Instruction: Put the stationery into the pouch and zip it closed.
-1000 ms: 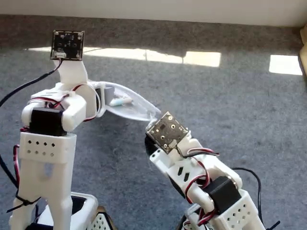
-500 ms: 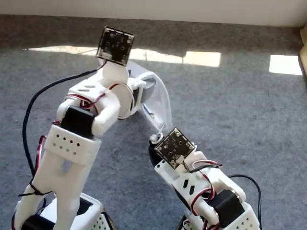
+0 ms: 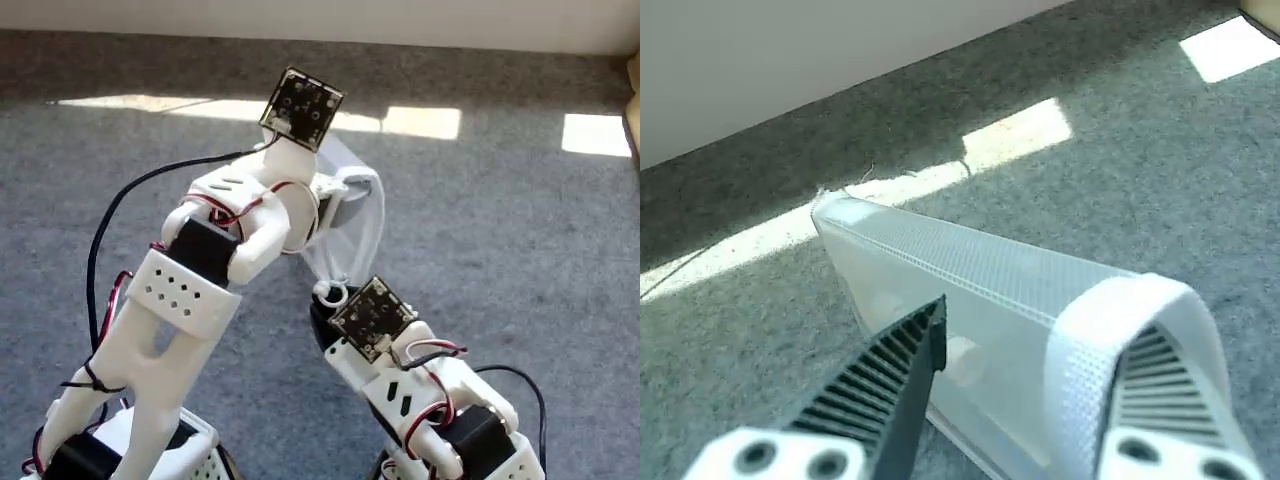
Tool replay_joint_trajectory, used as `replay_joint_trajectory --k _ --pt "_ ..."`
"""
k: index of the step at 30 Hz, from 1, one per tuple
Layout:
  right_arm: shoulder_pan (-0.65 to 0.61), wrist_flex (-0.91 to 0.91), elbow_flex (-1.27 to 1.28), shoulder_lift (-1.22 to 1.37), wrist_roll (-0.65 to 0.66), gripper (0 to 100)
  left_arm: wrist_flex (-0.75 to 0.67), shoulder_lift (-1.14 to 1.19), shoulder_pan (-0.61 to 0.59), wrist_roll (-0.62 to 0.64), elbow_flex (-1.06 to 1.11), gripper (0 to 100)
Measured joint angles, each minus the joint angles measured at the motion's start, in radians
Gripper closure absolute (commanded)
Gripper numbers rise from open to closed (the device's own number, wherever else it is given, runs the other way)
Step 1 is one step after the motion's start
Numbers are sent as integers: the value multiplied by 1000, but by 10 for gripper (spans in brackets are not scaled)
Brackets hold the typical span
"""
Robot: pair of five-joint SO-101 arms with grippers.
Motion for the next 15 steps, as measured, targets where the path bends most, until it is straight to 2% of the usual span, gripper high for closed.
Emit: replay_joint_trajectory --k 11,15 --pt "-2 0 0 0 0 994 0 -141 3 -2 0 730" --pt "0 0 0 0 0 994 26 -215 -3 -61 0 730"
